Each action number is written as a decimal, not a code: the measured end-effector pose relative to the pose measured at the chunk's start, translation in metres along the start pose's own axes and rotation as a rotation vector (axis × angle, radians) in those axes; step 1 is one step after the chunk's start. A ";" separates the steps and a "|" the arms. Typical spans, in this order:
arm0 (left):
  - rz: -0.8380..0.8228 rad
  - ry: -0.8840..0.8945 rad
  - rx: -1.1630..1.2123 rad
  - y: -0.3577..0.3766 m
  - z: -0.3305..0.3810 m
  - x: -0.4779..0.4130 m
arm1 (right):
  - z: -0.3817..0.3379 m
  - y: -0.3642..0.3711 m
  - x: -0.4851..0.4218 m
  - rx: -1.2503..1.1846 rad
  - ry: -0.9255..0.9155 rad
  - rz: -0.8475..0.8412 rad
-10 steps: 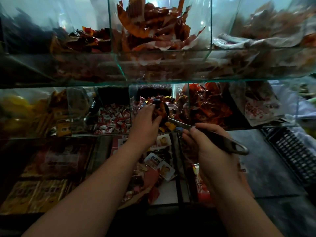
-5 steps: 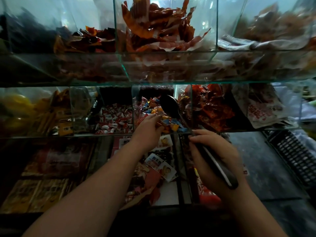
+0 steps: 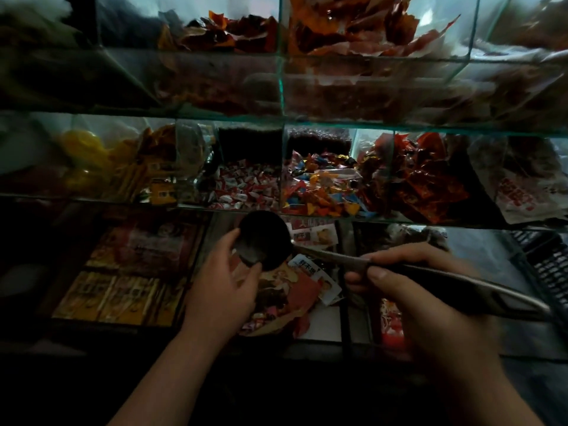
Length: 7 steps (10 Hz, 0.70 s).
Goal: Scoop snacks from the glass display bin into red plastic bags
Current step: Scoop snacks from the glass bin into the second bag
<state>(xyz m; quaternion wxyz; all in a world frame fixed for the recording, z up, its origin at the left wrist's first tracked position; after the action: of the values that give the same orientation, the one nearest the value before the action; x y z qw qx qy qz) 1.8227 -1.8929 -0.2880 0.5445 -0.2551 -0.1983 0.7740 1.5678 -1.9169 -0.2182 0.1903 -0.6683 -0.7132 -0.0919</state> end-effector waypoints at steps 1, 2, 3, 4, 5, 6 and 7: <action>0.147 0.007 -0.156 -0.020 -0.020 0.018 | -0.002 0.006 0.027 0.166 -0.322 -0.090; 0.118 0.046 -0.374 -0.026 -0.025 0.012 | 0.005 0.032 0.029 0.436 -0.330 -0.165; 0.044 0.075 -0.477 -0.024 -0.022 0.010 | 0.021 0.069 0.002 0.586 -0.363 -0.207; 0.075 0.106 -0.435 -0.024 -0.025 0.017 | 0.038 0.092 -0.012 0.806 -0.420 -0.317; 0.176 0.072 -0.400 -0.033 -0.033 0.026 | 0.056 0.101 -0.018 0.979 -0.448 -0.311; 0.216 0.051 -0.370 -0.035 -0.040 0.032 | 0.071 0.103 -0.018 0.989 -0.446 -0.237; 0.212 0.078 -0.286 -0.029 -0.047 0.040 | 0.079 0.108 -0.020 0.926 -0.408 -0.180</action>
<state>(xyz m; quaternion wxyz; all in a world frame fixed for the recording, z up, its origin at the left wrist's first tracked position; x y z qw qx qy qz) 1.8620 -1.8442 -0.3151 0.4255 -0.3793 -0.2571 0.7804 1.6631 -1.8954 -0.3119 0.3149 -0.4543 -0.7563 0.3500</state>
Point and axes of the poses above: each hand's wrist, its own x-axis away from the middle knuckle, its own y-axis out of the palm, z = x × y, the point moved 2 cm from there along -x, towards the middle knuckle, and after that the axes turned 3 degrees about y, right-handed, at the moved point
